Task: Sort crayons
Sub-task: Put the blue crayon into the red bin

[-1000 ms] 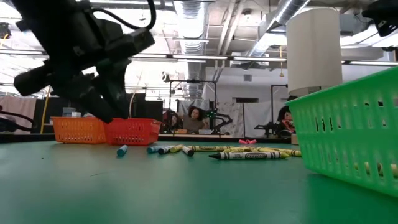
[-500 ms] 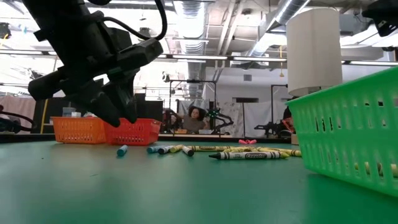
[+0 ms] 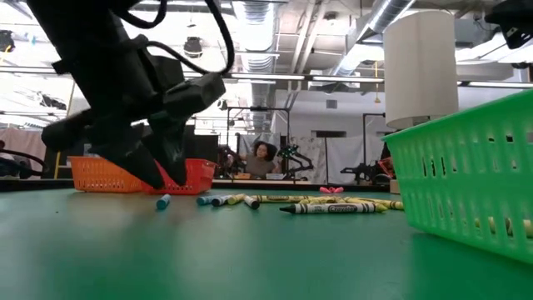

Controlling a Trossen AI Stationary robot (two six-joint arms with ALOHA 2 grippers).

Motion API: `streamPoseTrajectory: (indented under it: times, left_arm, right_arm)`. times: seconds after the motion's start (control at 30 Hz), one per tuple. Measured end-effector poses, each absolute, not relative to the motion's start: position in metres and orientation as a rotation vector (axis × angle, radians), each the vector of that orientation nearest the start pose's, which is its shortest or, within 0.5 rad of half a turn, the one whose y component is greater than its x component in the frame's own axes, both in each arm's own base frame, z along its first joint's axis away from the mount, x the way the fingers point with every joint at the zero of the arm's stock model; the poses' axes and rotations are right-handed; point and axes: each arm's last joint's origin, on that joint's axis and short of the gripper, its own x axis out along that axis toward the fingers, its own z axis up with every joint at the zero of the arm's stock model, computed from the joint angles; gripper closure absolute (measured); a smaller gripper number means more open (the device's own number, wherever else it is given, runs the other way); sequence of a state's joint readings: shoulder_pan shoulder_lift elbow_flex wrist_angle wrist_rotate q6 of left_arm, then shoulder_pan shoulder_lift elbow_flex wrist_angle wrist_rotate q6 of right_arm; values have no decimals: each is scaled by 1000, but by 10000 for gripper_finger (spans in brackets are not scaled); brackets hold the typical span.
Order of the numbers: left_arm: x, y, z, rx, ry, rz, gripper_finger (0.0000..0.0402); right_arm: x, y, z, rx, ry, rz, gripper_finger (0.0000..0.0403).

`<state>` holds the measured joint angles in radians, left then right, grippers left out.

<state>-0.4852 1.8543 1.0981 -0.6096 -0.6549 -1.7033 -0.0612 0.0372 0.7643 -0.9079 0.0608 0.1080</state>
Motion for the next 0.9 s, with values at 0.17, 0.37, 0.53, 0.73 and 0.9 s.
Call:
streamPoseTrajectory:
  times: [0.17, 0.37, 0.53, 0.73, 0.9]
  left_arm:
    - [302, -139, 141, -775, 640, 973, 276]
    - [304, -141, 126, -791, 697, 997, 276]
    - [307, -143, 121, -787, 677, 985, 276]
    - [306, -142, 120, -799, 705, 990, 280]
    - [305, -142, 120, -793, 729, 988, 328]
  right_arm:
    - [-6, -1, 304, 107, 174, -131, 335]
    - [-6, -1, 304, 107, 174, -130, 335]
    - [-6, -1, 304, 107, 174, -130, 335]
    - [-6, -1, 304, 107, 174, -130, 335]
    - [-6, -1, 304, 107, 174, -130, 335]
